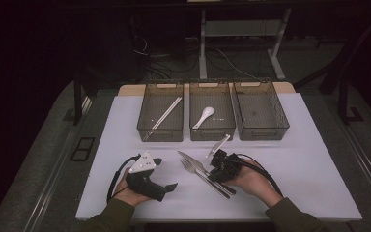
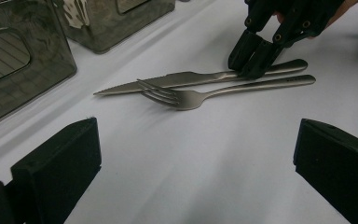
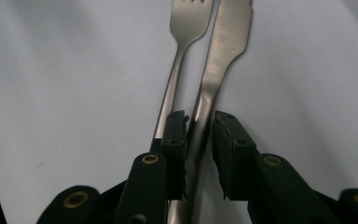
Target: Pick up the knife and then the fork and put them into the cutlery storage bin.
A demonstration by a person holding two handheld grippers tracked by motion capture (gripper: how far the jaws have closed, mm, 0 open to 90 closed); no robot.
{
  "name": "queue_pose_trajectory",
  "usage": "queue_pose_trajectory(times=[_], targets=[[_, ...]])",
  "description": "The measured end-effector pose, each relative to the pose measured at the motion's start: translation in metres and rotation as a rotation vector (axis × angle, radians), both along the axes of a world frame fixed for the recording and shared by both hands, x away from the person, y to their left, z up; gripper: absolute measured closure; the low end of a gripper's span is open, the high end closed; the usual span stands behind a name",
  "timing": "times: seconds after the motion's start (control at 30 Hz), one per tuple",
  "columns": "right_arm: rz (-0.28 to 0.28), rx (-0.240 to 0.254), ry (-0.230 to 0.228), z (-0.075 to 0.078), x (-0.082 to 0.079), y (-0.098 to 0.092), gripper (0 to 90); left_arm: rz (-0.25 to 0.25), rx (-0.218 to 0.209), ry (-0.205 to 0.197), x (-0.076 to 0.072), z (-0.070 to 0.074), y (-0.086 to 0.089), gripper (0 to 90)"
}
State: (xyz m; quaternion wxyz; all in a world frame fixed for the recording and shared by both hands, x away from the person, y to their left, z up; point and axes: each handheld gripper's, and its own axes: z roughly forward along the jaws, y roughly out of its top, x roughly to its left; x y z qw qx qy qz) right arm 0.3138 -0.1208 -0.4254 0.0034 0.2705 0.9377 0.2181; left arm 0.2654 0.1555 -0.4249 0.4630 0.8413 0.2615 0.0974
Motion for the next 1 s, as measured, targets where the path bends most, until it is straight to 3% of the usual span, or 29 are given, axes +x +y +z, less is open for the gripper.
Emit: queue_pose_trajectory(times=[0.17,0.43,0.63,0.9,1.0], targets=[[0.011,-0.056,0.039,0.003,0.008,0.009,74.8,-0.002,-0.001,-0.001,0.0,0.0,0.0,0.0],[-0.023,-0.142,0.073,0.005,0.013,0.023,75.3,-0.004,0.0,0.002,0.0,0.0,-0.001,0.0],[-0.052,-0.208,0.064,0.006,0.012,0.032,77.4,-0.005,-0.001,0.002,-0.001,0.0,-0.001,0.0],[-0.065,-0.22,0.054,0.005,0.012,0.033,79.3,-0.008,0.0,0.001,-0.001,0.0,-0.001,0.0],[-0.071,-0.2,0.056,0.006,0.011,0.031,79.6,-0.009,0.0,0.001,0.0,0.0,-0.001,0.0]])
